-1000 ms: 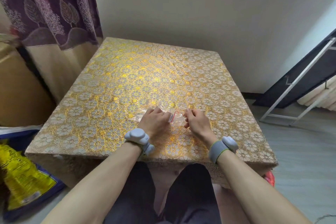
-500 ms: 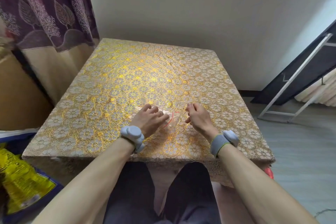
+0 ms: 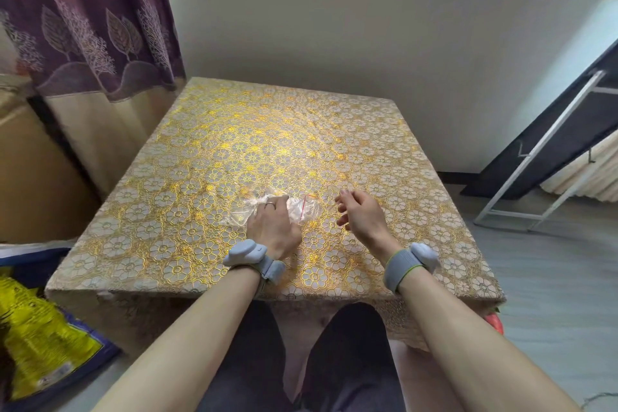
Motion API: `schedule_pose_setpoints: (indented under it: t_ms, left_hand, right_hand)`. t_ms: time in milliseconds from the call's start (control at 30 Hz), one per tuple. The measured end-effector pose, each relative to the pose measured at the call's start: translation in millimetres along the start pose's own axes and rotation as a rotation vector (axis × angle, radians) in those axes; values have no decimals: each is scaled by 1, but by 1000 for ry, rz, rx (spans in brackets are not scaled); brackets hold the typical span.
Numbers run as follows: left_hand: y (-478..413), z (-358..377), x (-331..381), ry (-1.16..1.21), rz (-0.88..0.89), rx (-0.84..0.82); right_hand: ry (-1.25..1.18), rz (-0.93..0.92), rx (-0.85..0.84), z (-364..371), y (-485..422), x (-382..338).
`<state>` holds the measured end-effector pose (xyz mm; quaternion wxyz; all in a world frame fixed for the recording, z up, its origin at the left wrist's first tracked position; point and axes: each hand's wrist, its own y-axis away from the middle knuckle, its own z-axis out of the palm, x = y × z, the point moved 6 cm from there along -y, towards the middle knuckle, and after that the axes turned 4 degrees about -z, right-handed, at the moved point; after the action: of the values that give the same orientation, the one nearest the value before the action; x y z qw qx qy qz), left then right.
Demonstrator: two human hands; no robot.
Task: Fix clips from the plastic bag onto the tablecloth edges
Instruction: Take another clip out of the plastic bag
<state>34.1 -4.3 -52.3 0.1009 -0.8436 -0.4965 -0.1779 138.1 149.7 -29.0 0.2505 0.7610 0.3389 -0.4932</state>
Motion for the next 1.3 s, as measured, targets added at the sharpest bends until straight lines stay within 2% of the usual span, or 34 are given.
schedule_pose_setpoints:
  t_ms: [100,200,367,433,633,800,967,1100,1300]
  left_hand:
    - [-1,-13,3,94,70,36]
    - [-3,-28,7,188,124,-1]
    - [-10,-59,9,740,48,-150]
    - [-16,-67,9,805,21,-212]
    - [-20,-76,-1,803,-15,-296]
    - [-11,-82,-14,867,-47,-357]
    - [-20,-96,-43,781,-35,-285]
    - [-38,-110,-66,622,-15,-206]
    - [-94,-129,-119,575,-65,-145]
  right_hand:
    - [-7,-22,-5,1,-1,-8]
    - [-11,-39,-30,4,-4,-18]
    - [2,-76,-117,15,-6,-37]
    - [8,-90,-160,21,-6,-46]
    - [10,-162,-249,43,-1,-66]
    - [-41,-150,-302,63,2,-76]
    - [-138,-59,-412,96,-3,-82]
    - [-229,-57,-423,126,-17,-90]
    - [-178,-78,-502,188,-68,-118]
